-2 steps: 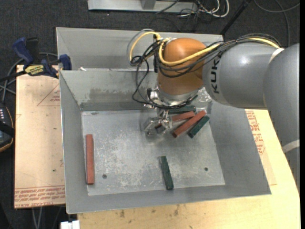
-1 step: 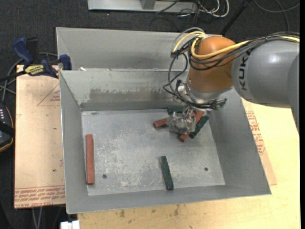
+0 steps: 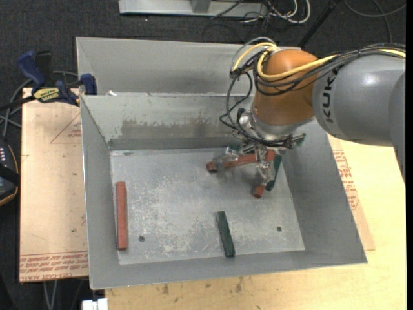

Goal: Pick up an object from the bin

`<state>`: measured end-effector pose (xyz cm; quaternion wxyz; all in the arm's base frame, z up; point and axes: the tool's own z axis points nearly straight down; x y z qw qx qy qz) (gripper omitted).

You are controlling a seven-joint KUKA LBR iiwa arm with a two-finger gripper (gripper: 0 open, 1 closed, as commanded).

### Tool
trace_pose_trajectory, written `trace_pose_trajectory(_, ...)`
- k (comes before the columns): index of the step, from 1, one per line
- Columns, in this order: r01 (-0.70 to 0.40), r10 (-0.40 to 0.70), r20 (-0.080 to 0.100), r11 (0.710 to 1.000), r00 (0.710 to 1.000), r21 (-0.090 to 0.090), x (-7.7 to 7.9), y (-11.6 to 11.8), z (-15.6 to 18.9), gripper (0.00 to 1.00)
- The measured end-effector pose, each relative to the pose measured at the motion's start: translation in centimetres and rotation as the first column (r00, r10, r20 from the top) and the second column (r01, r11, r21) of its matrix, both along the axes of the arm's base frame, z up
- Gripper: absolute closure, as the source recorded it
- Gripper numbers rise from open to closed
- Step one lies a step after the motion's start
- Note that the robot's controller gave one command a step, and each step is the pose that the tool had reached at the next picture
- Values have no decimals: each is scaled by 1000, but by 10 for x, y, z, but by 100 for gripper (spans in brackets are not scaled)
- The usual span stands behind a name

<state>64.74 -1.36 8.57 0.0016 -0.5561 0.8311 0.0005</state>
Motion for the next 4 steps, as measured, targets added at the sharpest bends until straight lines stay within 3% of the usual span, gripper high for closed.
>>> trace_pose_trajectory(1, 157, -157, 3, 988, 988, 0, -7, -23, 33, 0)
trace_pose_trajectory(2, 225, -225, -2, 974, 974, -1, -6, -89, -17, 0)
trace_pose_trajectory(3, 218, -218, 0, 976, 976, 0, -5, -85, -15, 100)
trace_pose_trajectory(4, 184, -184, 10, 983, 983, -2, -15, -130, 126, 100)
